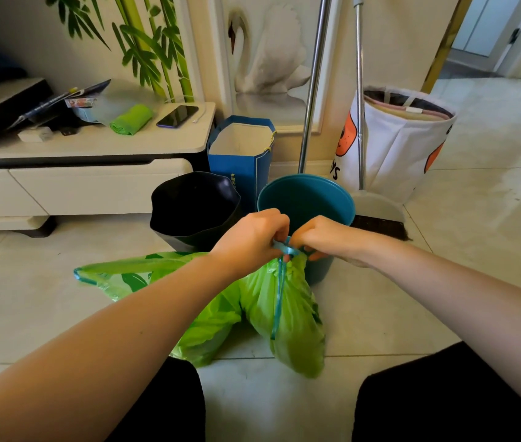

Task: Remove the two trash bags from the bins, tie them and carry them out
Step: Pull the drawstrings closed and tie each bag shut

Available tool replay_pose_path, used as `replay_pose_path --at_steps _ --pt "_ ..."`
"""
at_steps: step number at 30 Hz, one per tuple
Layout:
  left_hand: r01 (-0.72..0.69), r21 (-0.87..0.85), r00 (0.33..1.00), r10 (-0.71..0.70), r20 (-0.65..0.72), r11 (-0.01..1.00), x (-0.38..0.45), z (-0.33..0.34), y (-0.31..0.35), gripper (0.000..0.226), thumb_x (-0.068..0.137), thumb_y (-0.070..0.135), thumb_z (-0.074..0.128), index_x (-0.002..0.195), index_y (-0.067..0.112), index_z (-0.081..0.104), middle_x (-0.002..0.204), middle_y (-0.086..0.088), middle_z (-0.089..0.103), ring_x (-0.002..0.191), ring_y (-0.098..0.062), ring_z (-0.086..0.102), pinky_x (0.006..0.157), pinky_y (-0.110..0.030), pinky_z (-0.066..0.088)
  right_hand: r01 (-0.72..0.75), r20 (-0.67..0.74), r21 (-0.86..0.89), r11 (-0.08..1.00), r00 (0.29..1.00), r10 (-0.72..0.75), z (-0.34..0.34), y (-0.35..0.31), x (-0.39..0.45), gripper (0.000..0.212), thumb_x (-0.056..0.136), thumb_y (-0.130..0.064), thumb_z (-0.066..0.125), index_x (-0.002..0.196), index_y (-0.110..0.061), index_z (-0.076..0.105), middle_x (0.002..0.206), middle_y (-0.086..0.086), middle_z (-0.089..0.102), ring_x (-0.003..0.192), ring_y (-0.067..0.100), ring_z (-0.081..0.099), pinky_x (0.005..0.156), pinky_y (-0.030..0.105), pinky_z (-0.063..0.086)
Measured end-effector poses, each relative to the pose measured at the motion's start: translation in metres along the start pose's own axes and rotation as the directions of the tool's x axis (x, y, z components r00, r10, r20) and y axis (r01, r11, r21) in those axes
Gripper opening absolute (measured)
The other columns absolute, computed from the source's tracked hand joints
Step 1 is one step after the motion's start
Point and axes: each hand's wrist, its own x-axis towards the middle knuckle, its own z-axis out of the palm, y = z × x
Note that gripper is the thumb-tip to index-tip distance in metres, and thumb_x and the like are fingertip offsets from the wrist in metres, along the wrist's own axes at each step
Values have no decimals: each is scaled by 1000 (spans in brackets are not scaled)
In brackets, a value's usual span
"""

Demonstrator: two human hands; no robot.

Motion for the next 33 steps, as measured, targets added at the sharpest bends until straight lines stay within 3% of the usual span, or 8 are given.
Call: replay_pose_path --at_steps 3,6,9,13,18,23,28,33 --pt "-87 0 996 86 -18 996 -3 -2 -2 12 72 10 68 76 6 57 77 -6 55 66 -25 54 59 -43 48 -125 112 193 973 988 105 -4 3 -5 12 81 -12 60 86 -10 71 77 0 62 70 9 55 67 23 49" --pt "-114 15 991 115 -72 993 -4 -4 -5 11 75 6 69 77 5 59 78 -7 56 67 -23 54 61 -41 47 -209 220 348 914 966 137 -7 8 -4 17 84 -10 58 95 -12 72 95 4 66 81 14 59 82 29 51" --pt "-162 33 985 164 -58 986 -6 -4 -3 9 78 9 67 78 6 59 80 -7 56 68 -24 56 61 -41 48 -279 270 472 836 949 164 -7 10 -1 23 84 -6 54 102 -12 66 110 12 57 92 22 56 89 35 49" --pt "-156 65 985 160 -66 986 -6 -1 0 10 79 15 66 78 8 59 79 -5 56 67 -26 57 58 -44 50 -321 257 575 753 944 207 -7 8 0 19 84 -8 52 93 -15 67 112 11 51 100 24 48 98 38 46" --pt "-145 77 987 149 -59 986 -4 -1 -1 13 76 10 71 78 11 58 79 -2 56 69 -23 56 57 -44 50 -337 229 636 694 942 247 -3 4 1 4 83 -22 63 86 -18 63 101 5 51 92 20 48 83 34 49" --pt "-180 20 982 181 -50 983 -4 -4 0 12 79 16 73 80 11 61 78 -2 55 67 -18 56 59 -33 49 -301 114 687 661 944 311 1 1 2 13 84 -25 67 83 -15 59 93 3 54 96 19 48 96 37 41" --pt "-143 -16 989 142 -32 990 -1 -4 -3 14 78 18 76 76 9 66 77 -3 59 66 -16 57 60 -26 47 -258 18 698 667 939 344 -1 1 9 18 85 -30 66 76 -18 55 77 -2 51 75 14 44 73 30 35" --pt "-97 -46 995 98 13 994 -4 -3 -6 12 75 21 79 78 13 70 79 0 64 69 -12 61 64 -17 47 -119 -98 689 715 962 254 -10 1 5 8 88 -27 63 80 -25 63 74 -5 59 68 11 50 58 26 31"
